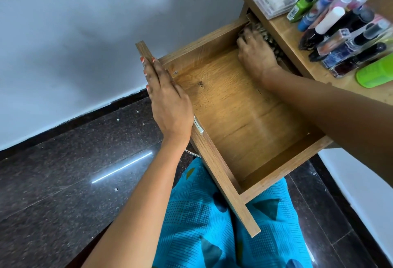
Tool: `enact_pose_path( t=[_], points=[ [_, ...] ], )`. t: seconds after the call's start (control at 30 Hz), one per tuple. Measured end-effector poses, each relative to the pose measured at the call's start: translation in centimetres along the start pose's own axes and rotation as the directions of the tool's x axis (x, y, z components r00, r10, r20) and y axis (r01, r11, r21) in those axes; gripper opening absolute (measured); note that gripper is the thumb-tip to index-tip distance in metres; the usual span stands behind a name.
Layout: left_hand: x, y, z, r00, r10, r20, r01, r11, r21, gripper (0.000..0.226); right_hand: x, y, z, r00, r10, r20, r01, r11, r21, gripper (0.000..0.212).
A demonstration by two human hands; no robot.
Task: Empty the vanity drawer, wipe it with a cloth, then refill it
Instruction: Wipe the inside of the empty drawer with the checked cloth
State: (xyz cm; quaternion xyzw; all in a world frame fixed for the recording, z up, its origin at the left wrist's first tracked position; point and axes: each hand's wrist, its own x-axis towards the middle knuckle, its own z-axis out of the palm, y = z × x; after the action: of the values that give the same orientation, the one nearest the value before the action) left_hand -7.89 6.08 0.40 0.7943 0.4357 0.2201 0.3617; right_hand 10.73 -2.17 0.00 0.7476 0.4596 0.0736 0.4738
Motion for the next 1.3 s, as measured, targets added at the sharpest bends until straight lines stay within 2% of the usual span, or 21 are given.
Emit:
enact_pose_path(
  t=[0.1, 0.27, 0.33, 0.53, 0.67, 0.77, 1.0, 1.1, 1.2, 1.3],
  points=[
    [0.0, -0.2, 0.1, 1.0, 0.003, -0.003, -0.003, 1.0, 0.005, 0.053, 0.5, -1.2, 0.1, 0.999, -0.032, 0.014, 0.032, 0.999, -0.004, 0.043],
    [-0.1, 0.0, 0.2, 1.0, -0.001, -0.005, 0.001, 1.0, 0.017, 0.054, 1.0, -1.0, -0.2, 1.0, 0.021, 0.012, -0.023, 0.987, 0.156, 0.037],
    [-0.2, -0.1, 0.2, 1.0, 0.001, -0.008, -0.001, 1.0, 0.011, 0.054, 1.1, -0.4, -0.6, 0.998, 0.051, 0.02, -0.054, 0.975, 0.213, 0.034],
    [-0.2, -0.1, 0.1, 1.0, 0.0, -0.014, 0.0, 1.0, 0.011, 0.054, 0.7, 0.3, -2.0, 0.983, 0.181, 0.006, -0.177, 0.953, 0.244, 0.037],
    [-0.2, -0.3, 0.2, 1.0, 0.003, -0.012, -0.003, 1.0, 0.012, 0.054, 0.8, -0.3, -1.2, 0.995, 0.093, 0.027, -0.096, 0.972, 0.214, 0.037],
    [-0.2, -0.2, 0.2, 1.0, 0.006, -0.007, -0.005, 1.0, 0.018, 0.053, 1.6, -0.4, -1.7, 0.995, 0.065, 0.07, -0.085, 0.942, 0.326, 0.035],
    [-0.3, -0.1, 0.1, 1.0, -0.008, -0.003, 0.008, 1.0, 0.009, 0.054, 2.2, -0.2, -2.4, 0.977, 0.172, 0.124, -0.21, 0.701, 0.682, 0.036],
    [-0.4, 0.0, 0.1, 1.0, -0.014, -0.004, 0.014, 1.0, 0.004, 0.053, 1.9, -0.9, -2.4, 0.952, 0.263, 0.156, -0.28, 0.543, 0.792, 0.035],
    [-0.3, -0.1, 0.1, 0.999, -0.035, 0.001, 0.035, 0.999, 0.004, 0.054, 1.1, -2.2, -1.5, 0.902, 0.381, 0.204, -0.343, 0.343, 0.875, 0.036],
    [-0.2, -0.2, 0.1, 0.999, -0.038, 0.009, 0.038, 0.999, 0.005, 0.055, -0.2, -4.5, -0.2, 0.867, 0.438, 0.237, -0.35, 0.199, 0.915, 0.039]
  ],
)
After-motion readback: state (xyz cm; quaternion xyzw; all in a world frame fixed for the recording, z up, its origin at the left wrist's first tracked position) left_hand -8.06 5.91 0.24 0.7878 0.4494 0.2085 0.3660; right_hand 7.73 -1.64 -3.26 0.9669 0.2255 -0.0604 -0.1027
